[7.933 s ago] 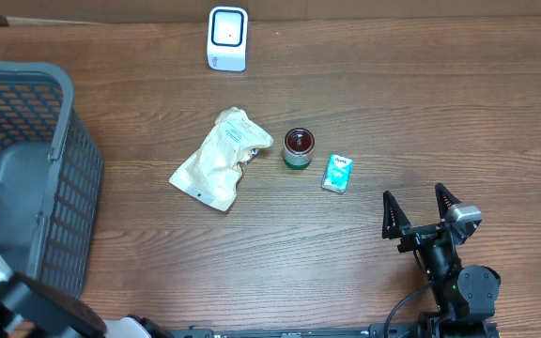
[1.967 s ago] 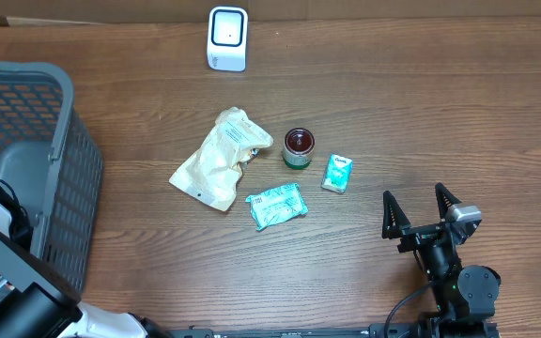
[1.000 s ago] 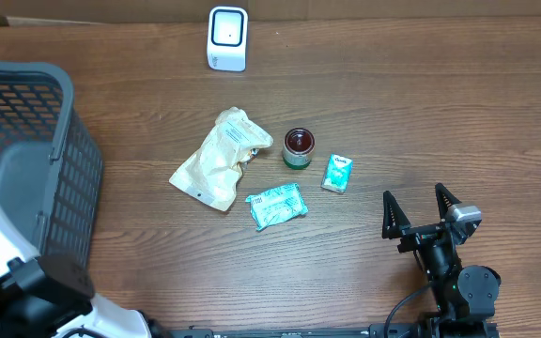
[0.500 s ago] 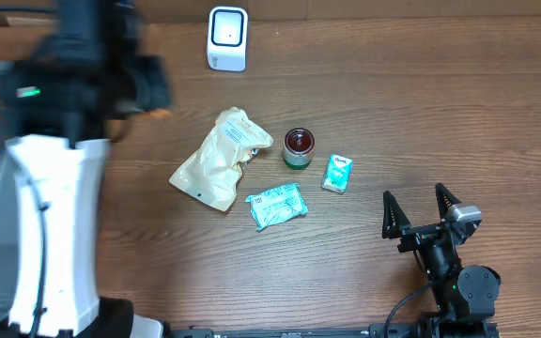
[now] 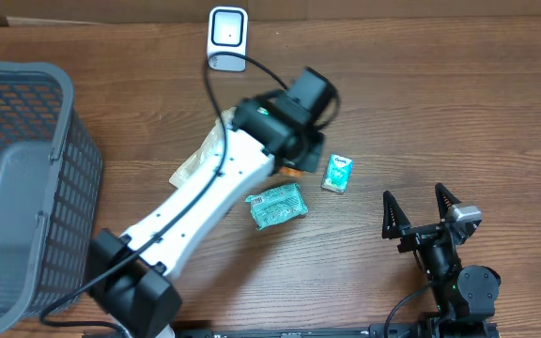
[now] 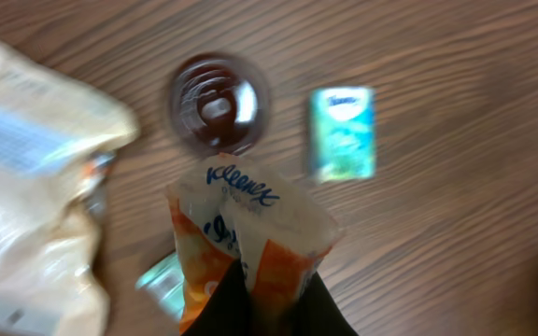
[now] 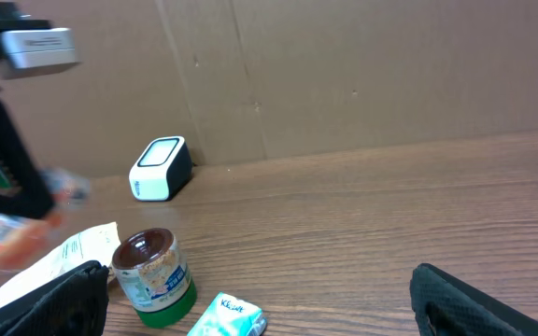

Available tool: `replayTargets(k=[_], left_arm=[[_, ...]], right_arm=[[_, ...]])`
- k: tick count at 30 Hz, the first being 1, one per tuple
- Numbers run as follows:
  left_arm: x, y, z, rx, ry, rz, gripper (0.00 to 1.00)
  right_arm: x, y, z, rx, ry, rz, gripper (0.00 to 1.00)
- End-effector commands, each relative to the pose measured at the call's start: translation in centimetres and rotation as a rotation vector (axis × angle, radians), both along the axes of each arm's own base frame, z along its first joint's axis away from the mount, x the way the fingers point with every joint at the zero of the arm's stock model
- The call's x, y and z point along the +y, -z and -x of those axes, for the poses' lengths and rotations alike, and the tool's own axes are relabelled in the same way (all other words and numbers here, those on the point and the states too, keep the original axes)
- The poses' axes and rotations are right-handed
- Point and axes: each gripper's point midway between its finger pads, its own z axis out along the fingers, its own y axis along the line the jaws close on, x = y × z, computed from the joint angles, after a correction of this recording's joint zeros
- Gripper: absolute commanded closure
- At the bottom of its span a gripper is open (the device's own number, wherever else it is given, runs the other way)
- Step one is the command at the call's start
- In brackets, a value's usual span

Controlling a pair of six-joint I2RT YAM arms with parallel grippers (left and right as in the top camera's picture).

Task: Scan the item barcode
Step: 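Carry the orange pack out and drop it right of the wipes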

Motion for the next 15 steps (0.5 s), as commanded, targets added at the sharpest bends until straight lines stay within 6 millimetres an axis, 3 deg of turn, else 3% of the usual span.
replayTargets(k=[1, 5, 9, 15], left_arm=[[-2.5, 2.8, 0.4, 0.025, 0.032, -0.015, 0.96], [-4.5, 6.2, 0.5, 0.051, 0.060, -0.037, 0.96], [-4.8, 9.1, 0.7, 0.107, 0.030, -0.066, 0.96], [-6.3, 10.6, 2.5, 0.224, 0.069, -0.002, 0.96]], right_arm=[[0.0, 0.2, 0.0, -0.001, -0.002, 0.000, 0.00], [0.0, 0.2, 0.0, -0.001, -0.002, 0.000, 0.00], [0.0, 0.2, 0.0, -0.001, -0.002, 0.000, 0.00], [0.0, 0.2, 0.0, -0.001, -0.002, 0.000, 0.00]])
